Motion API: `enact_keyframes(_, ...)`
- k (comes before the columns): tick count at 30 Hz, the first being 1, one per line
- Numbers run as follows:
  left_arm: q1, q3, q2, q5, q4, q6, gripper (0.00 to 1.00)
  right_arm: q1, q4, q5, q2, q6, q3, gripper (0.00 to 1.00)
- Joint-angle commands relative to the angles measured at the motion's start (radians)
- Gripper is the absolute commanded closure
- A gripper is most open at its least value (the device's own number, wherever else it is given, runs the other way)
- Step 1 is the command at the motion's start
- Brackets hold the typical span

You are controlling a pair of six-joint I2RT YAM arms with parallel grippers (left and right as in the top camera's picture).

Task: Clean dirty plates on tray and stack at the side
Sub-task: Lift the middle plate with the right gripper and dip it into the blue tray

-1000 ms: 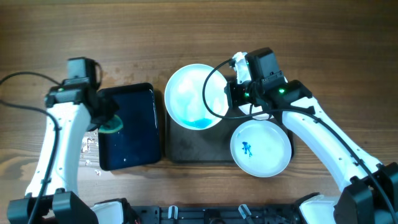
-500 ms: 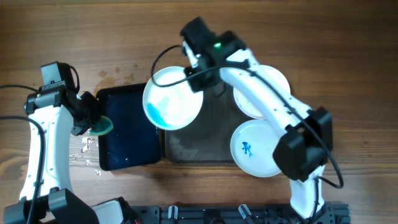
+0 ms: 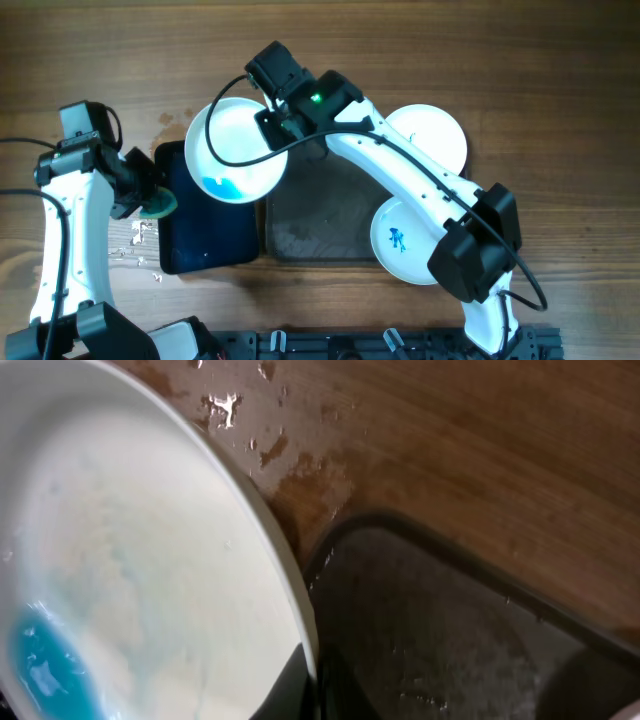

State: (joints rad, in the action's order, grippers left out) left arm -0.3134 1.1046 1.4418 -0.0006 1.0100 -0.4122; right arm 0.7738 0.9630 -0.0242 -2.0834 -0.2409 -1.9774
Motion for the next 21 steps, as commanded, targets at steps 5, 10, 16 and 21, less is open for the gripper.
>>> enact_keyframes(5,-0.117,0.012,0.004,0.035,-0.003,0.018,0.96,0.141,-0.113,-0.412,-0.002,0.062,-0.027,0.96)
enact_keyframes(10,-0.198,0.012,0.004,0.082,-0.003,0.039,0.96,0.227,-0.197,-0.57,-0.002,0.158,-0.027,0.96)
enact_keyframes(16,-0.246,0.012,0.004,0.105,-0.004,0.039,0.96,0.303,-0.285,-0.762,-0.002,0.365,-0.027,0.95)
enact_keyframes(21,-0.246,0.012,0.006,0.105,-0.011,0.039,0.96,0.375,-0.398,-0.819,-0.002,0.645,-0.027,0.95)
